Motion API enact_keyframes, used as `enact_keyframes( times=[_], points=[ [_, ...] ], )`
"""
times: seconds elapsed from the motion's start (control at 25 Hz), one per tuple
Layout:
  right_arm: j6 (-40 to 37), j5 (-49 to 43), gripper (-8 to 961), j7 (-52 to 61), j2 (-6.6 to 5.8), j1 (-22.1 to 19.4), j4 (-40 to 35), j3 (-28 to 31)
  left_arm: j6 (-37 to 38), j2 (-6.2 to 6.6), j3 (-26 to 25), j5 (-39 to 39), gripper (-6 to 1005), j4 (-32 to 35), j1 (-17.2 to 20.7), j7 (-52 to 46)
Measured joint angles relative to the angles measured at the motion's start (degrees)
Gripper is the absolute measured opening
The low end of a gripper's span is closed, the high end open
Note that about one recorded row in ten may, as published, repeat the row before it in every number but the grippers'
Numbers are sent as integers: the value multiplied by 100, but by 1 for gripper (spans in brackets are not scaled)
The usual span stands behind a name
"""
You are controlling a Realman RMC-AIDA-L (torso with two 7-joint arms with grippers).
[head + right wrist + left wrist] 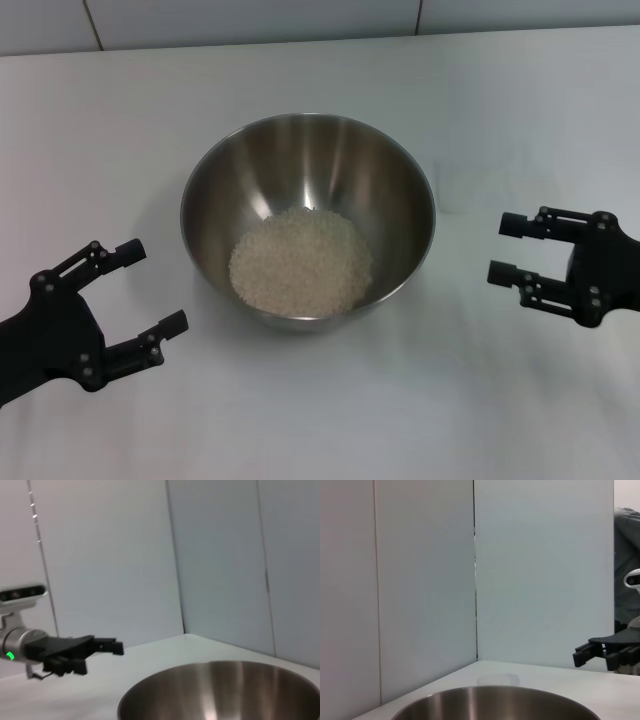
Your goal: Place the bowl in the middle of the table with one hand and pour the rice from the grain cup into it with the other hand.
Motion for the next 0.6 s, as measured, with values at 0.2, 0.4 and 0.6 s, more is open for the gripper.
enact_keyframes(
  times=[0.2,0.4,0.6],
  points=[
    [-250,4,589,3,0,0,-216,-189,-10,-1,-1,3,870,0,-71,-60],
    [-308,6,589,-16,23,-6,-330,-265,-26,-2,-4,9,866,0,-95,-92],
    [-312,25,589,-35,43,-30,-337,-273,-27,29,12,32,860,17,-169,-234]
  ],
)
